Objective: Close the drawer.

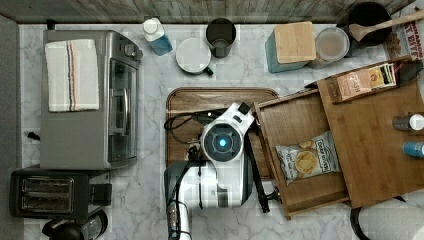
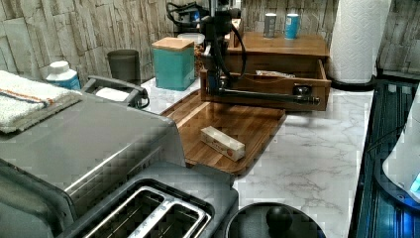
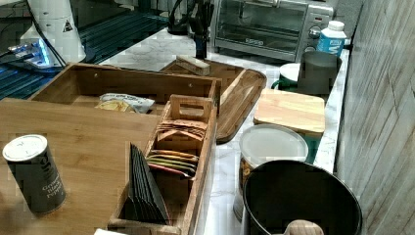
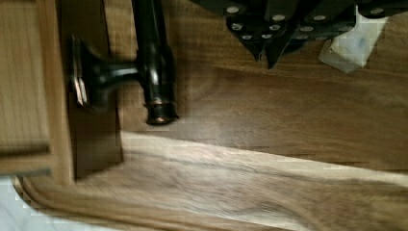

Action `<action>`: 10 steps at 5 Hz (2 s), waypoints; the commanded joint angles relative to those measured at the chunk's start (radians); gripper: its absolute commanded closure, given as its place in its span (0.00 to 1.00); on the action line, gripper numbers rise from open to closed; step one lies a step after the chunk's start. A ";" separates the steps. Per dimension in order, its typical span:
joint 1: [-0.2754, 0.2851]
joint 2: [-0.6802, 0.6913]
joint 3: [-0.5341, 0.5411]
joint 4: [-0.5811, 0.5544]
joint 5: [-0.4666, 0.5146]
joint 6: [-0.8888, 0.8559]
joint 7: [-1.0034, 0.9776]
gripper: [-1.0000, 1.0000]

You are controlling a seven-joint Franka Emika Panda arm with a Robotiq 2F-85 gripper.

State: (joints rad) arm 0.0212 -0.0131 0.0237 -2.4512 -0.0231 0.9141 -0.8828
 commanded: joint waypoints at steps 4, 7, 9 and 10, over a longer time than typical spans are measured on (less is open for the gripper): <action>-0.084 -0.034 -0.087 -0.062 -0.002 -0.142 -0.193 1.00; -0.150 -0.069 -0.120 -0.123 -0.005 -0.074 -0.332 1.00; -0.206 -0.045 -0.197 -0.011 0.047 -0.105 -0.532 1.00; -0.285 0.051 -0.233 0.109 0.129 -0.120 -0.746 1.00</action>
State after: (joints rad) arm -0.1537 -0.0155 -0.1246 -2.5449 0.0344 0.8027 -1.5029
